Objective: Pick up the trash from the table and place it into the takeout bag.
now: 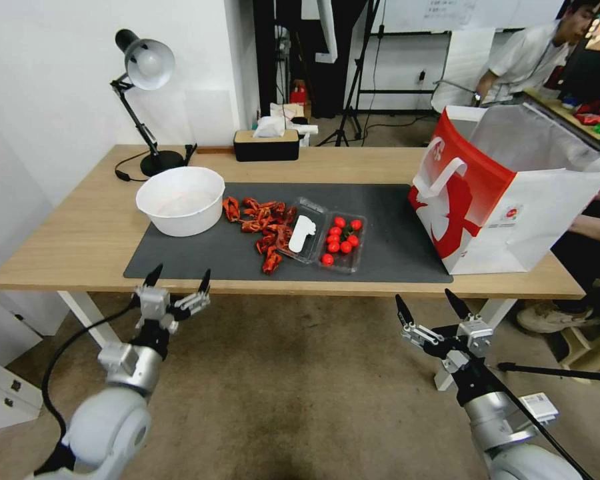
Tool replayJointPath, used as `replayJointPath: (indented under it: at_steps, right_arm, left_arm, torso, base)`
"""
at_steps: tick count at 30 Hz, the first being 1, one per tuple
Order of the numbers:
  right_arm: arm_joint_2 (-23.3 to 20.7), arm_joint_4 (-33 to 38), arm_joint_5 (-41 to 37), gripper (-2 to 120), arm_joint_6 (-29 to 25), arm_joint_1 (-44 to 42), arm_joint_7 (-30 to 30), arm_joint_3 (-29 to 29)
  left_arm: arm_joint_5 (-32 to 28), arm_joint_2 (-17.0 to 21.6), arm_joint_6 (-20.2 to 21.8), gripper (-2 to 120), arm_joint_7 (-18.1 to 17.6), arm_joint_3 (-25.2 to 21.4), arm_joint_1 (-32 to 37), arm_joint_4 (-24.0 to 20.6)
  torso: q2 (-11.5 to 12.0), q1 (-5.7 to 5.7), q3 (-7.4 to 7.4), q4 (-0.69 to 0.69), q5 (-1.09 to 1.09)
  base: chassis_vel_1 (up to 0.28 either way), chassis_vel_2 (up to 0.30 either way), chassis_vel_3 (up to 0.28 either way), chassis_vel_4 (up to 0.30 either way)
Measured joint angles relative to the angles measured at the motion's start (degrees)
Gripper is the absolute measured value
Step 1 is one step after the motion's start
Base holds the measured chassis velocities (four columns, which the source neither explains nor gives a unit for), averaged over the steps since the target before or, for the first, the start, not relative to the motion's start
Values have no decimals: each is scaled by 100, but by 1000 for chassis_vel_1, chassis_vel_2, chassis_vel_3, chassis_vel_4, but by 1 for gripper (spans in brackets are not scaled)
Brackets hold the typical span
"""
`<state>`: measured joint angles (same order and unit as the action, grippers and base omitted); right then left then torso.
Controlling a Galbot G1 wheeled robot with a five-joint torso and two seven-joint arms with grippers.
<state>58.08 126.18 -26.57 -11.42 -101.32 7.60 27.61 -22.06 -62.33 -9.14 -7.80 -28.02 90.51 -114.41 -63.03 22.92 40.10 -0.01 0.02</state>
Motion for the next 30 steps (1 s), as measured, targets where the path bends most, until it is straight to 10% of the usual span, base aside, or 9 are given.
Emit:
replayJointPath:
  at_steps: [30]
  right_arm:
    - [76, -73, 33, 100, 0, 142, -8, -146]
  left_arm:
    - [127, -452, -536, 100, 67, -168, 164, 351]
  torso:
    - [0, 0, 0, 1, -2]
  base:
    - [0, 0, 0, 0]
